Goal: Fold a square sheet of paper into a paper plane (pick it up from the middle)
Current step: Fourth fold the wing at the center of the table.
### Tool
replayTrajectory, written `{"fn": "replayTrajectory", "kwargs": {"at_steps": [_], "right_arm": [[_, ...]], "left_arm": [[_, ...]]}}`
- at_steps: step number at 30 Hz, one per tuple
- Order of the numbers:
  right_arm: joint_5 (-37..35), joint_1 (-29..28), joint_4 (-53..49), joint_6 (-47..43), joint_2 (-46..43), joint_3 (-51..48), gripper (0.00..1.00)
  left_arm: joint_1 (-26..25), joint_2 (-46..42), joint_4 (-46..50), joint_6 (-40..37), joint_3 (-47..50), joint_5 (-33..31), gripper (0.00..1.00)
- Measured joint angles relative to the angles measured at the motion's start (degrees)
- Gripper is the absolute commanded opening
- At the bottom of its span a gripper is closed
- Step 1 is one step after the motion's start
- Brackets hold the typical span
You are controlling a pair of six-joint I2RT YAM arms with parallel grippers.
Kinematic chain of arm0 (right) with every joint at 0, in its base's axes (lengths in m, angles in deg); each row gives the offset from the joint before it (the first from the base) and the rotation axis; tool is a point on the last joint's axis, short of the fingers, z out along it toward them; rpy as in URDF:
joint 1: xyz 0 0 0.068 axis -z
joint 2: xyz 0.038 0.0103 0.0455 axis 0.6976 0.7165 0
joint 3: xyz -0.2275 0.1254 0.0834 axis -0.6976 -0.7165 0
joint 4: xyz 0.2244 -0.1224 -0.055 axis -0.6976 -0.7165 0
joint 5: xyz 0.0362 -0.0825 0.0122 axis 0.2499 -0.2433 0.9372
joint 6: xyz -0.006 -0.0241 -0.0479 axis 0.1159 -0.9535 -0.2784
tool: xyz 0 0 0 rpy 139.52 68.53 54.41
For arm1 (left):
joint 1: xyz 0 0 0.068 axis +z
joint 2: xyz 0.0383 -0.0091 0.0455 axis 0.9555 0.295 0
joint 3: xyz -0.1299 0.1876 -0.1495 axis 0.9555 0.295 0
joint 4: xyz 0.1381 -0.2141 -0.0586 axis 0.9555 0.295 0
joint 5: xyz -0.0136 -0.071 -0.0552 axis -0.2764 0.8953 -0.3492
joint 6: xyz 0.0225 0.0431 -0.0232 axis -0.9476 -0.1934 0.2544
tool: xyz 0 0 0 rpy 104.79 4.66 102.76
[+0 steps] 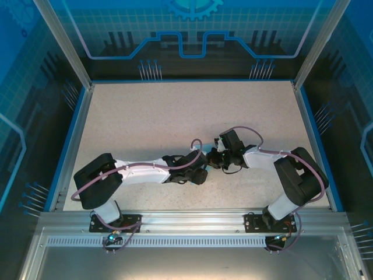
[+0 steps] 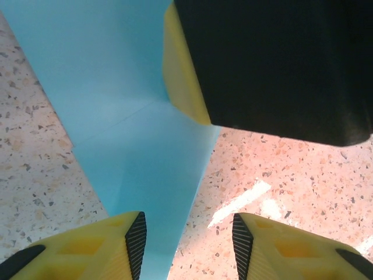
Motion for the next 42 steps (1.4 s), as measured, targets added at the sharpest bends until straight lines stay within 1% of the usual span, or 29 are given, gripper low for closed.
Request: {"fn": "replayTrajectory", "kwargs": {"at_steps": [9,12,17,24,26,29,32,36,37,42], "right_arm": [[-0.6,-0.2,0.0,0.8,-0.1,0.0,0.1],[-0.6,-0.2,0.0,1.2,-0.1,0.0,0.1],[-0.6,-0.2,0.0,1.5,-0.1,0.0,0.1],[-0.9,-0.4,0.0,1.9,-0.2,0.1,0.1],[-1.0,-0.5,0.0,1.9,-0.2,0.1,0.1],[-1.0,-0.7,0.0,1.9,-0.2,0.3,0.1],[-1.0,-0.7,-0.2,1.9,-0.2,0.5,0.1],[-1.0,-0.7,-0.3,1.9,-0.2,0.5,0.1],[-1.0,-0.7,-0.4,1.9,-0.3,0.5,0.1],[-1.0,-0.7,-0.5,1.9,-0.5,0.6,0.09]], "left_arm": [[-1.1,1.0,0.9,0.3,0.5,-4.2,0.46],[-1.2,1.0,0.9,0.4,1.1,-4.7,0.42],[-1.3,1.1,0.8,0.4,1.4,-4.9,0.4],[-1.9,1.8,0.8,0.4,1.4,-5.0,0.32],[-2.0,1.9,0.8,0.4,1.4,-5.2,0.28],[-2.2,2.2,1.0,0.4,1.3,-5.8,0.26],[-2.4,2.5,1.1,0.4,1.2,-6.6,0.26],[-2.7,2.5,1.6,0.5,1.2,-7.9,0.34],[-2.7,2.5,1.6,0.5,1.2,-8.2,0.37],[-2.7,2.5,1.6,0.4,1.3,-9.2,0.39]]}}
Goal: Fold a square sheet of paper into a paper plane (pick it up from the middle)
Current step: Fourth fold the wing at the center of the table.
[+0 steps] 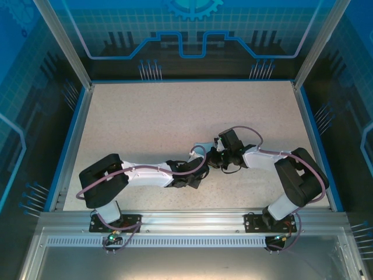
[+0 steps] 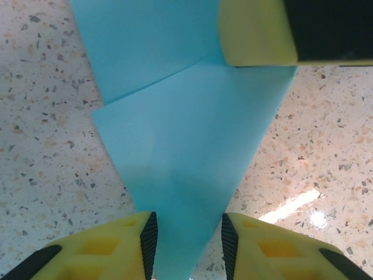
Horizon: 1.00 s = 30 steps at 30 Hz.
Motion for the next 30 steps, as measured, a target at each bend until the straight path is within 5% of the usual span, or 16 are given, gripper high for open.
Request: {"fn": "replayTrajectory", "kwargs": {"at_steps": [12,30], "right_arm": [[0.1,0.0,-0.8,1.1,-1.1,1.2,0.09],[0.0,-0.3,-2.5,1.0,-1.4,2.0,0.09]], "left_arm": [[-0.3,0.0,0.0,-0.6,0.0,-0.2,0.45],[-0.6,0.0,0.1,-0.6,0.0,-1.9,0.21]]}}
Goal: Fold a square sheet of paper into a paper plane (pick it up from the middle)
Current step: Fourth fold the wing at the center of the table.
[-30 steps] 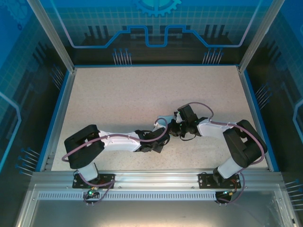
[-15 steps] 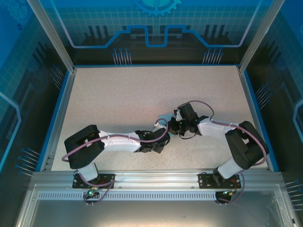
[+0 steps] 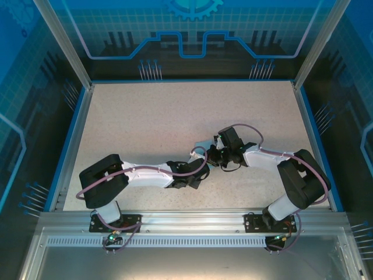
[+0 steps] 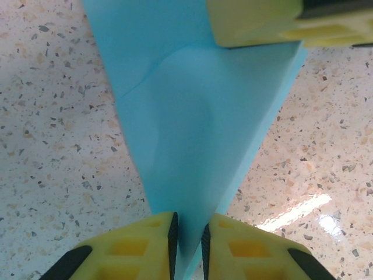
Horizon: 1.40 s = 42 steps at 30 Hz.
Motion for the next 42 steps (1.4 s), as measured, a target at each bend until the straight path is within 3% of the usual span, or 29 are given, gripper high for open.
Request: {"fn": "replayTrajectory", "kwargs": {"at_steps": [9,14,17,22,26,30,33,42], "right_arm": [[0.0,-0.7,-0.7,0.0,0.0,1.0,0.1],[-0.2,-0.8,-1.9,-0.5,0.0,1.7,0.16],[-0.5,-0.8,-2.8,-1.2,0.0,1.8,0.25],[-1.2,-0.9,-5.8,-3.8,-1.2,2.5,0.49],[-1.8,-0.7,-7.6,-6.0,-5.4,2.8,0.57],[-2.1,0.1,-8.0,-7.5,-11.0,2.4,0.52],[-1.6,0.2,-7.8,-8.7,-12.8,1.9,0.39],[0.7,-0.8,-6.2,-10.0,-5.1,2.0,0.18]], "left_arm": [[0.0,0.0,0.3,0.4,0.0,-1.2,0.1],[0.0,0.0,0.3,0.9,0.0,-1.2,0.07],[0.3,-0.1,-0.6,1.9,0.6,-1.0,0.05],[3.0,-2.6,-5.5,3.2,5.6,3.6,0.04],[6.4,-4.9,-9.8,3.7,9.2,9.2,0.04],[9.9,-5.7,-14.8,4.6,11.8,16.1,0.04],[12.2,-5.7,-17.9,5.1,13.1,20.5,0.04],[16.1,-5.5,-24.4,7.1,16.2,28.3,0.04]]}}
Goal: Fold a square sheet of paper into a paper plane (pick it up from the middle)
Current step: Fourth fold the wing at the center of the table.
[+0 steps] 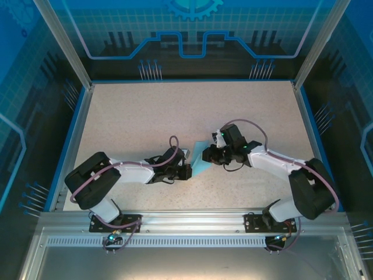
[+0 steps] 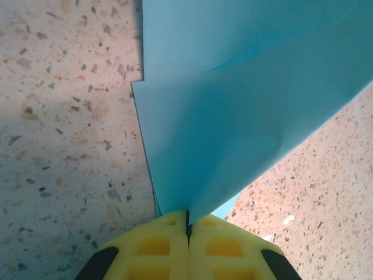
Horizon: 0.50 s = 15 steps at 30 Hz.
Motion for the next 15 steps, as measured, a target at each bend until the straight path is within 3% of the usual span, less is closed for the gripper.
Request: {"fn": "replayTrajectory", "kwargs": {"at_steps": [10,15], "right_arm": [[2.5,-1.4,3.6,0.0,12.1,5.4,0.15],[2.9,-1.4,4.4,0.1,14.7,7.5,0.15]], "left_arm": [[1.2,0.3,-2.8,1.1,1.2,2.5,0.05],[1.8,0.4,-3.6,2.1,1.6,3.2,0.12]]}}
